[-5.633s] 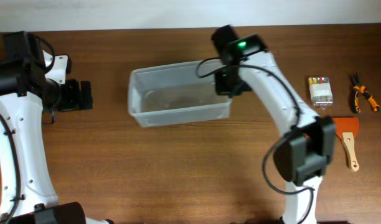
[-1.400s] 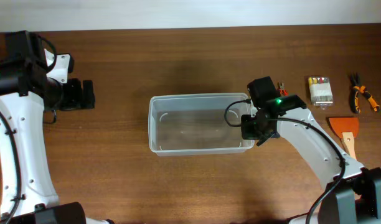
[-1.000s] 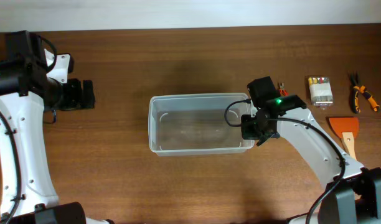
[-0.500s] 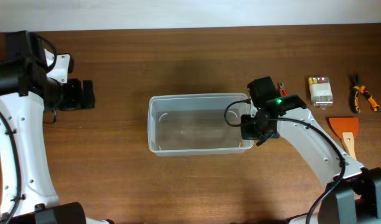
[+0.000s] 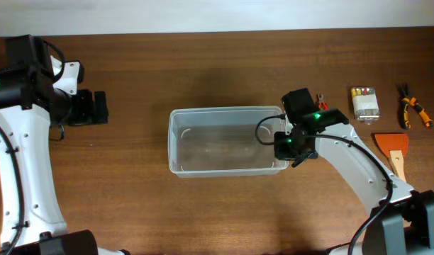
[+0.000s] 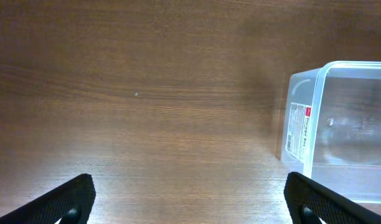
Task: Pack container
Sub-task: 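Release the container and move the right gripper to the orange socket strip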
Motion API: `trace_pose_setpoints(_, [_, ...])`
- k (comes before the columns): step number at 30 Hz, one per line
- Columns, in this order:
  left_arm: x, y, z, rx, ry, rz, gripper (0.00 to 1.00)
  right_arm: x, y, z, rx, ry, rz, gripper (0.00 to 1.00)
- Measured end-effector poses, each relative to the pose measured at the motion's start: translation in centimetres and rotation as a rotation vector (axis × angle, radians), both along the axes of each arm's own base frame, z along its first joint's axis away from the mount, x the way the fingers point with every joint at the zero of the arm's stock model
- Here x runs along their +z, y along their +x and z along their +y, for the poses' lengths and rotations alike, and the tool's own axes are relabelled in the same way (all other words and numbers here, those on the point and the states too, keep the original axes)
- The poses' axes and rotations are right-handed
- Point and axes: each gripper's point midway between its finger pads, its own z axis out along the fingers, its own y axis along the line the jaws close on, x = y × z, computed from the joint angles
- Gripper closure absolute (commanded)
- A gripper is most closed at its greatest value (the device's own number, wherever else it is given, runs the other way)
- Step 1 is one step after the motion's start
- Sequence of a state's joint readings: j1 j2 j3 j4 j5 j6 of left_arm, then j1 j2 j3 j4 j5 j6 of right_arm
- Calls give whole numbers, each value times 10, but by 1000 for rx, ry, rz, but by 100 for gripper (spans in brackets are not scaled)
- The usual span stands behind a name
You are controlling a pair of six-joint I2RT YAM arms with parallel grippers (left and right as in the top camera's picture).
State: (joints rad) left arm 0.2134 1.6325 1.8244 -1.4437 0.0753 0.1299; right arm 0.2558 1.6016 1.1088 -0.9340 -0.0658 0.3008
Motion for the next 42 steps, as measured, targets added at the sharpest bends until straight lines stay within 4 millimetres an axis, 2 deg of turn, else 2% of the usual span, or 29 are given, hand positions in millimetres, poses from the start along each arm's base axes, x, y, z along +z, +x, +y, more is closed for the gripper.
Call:
trace_pose_setpoints(8, [0, 0, 0, 0, 0, 0, 1, 3, -4, 0, 1, -1, 19, 57])
trace_pose_setpoints(12, [0, 0, 0, 0, 0, 0, 1, 28, 3, 1, 16, -6, 9, 37])
trace_pose_setpoints(14, [0, 0, 0, 0, 0, 0, 1, 50, 12, 0, 18, -16, -19, 24])
trace_pose_setpoints(16, [0, 0, 0, 0, 0, 0, 1, 77, 23, -1, 23, -28, -66, 4])
trace_pose_setpoints(17, [0, 0, 0, 0, 0, 0, 1, 87, 26, -2, 32, -36, -82, 1])
trace_pose_setpoints(21, [0, 0, 0, 0, -1, 0, 1, 137, 39, -11, 62, -71, -174, 1])
trace_pose_setpoints(24, [0, 0, 0, 0, 0, 0, 1, 165, 45, -33, 53, -130, -224, 1])
trace_pose_setpoints(27, [0, 0, 0, 0, -1, 1, 1, 171, 44, -51, 31, -172, -220, 1])
trace_pose_setpoints(35, [0, 0, 0, 0, 0, 0, 1, 171, 39, -119, -65, -253, -179, 1])
trace_pose_setpoints(38, [0, 0, 0, 0, 0, 0, 1, 171, 37, -129, -22, -240, -173, 1])
trace_pose_setpoints(42, [0, 0, 0, 0, -1, 1, 1, 172, 42, -129, 104, -232, -196, 1])
